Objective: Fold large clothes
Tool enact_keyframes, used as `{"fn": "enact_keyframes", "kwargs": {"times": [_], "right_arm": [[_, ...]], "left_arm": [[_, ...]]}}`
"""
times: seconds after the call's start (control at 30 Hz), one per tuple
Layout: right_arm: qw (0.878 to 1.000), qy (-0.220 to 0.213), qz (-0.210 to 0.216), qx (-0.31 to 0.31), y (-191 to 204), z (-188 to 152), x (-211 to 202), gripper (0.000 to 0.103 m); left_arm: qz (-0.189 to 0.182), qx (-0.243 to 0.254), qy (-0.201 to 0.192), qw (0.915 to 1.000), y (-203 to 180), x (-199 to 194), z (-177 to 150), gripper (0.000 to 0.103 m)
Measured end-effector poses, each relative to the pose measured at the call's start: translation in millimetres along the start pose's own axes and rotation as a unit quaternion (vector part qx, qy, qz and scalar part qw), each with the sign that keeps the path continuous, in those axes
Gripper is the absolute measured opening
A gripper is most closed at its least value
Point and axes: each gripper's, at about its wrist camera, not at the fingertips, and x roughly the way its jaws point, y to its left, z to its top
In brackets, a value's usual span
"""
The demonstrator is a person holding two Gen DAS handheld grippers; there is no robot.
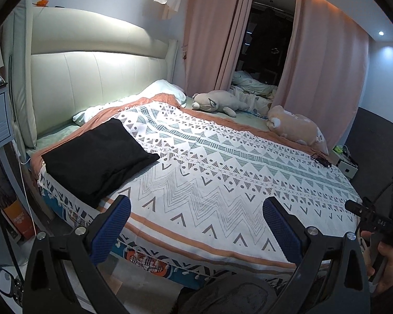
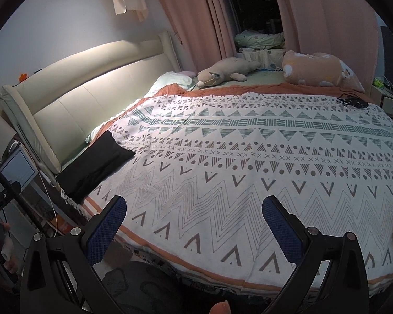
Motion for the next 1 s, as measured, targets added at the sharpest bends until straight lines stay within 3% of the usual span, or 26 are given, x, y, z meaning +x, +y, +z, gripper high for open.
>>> {"fn": "enact_keyframes", "kwargs": {"times": [0.47, 1.0], "right_arm": [[1.0, -0.017, 0.002, 0.001, -2, -76, -39, 0.103], [1.0, -0.013, 0.009, 0.007, 3, -85, -35, 0.103]], "left_arm": [[-0.022, 0.001, -0.01, 0.9997, -3, -28, -43, 0.103], [-0.018, -0.002, -0.013, 0.9998, 3, -37, -48, 0.103]]}}
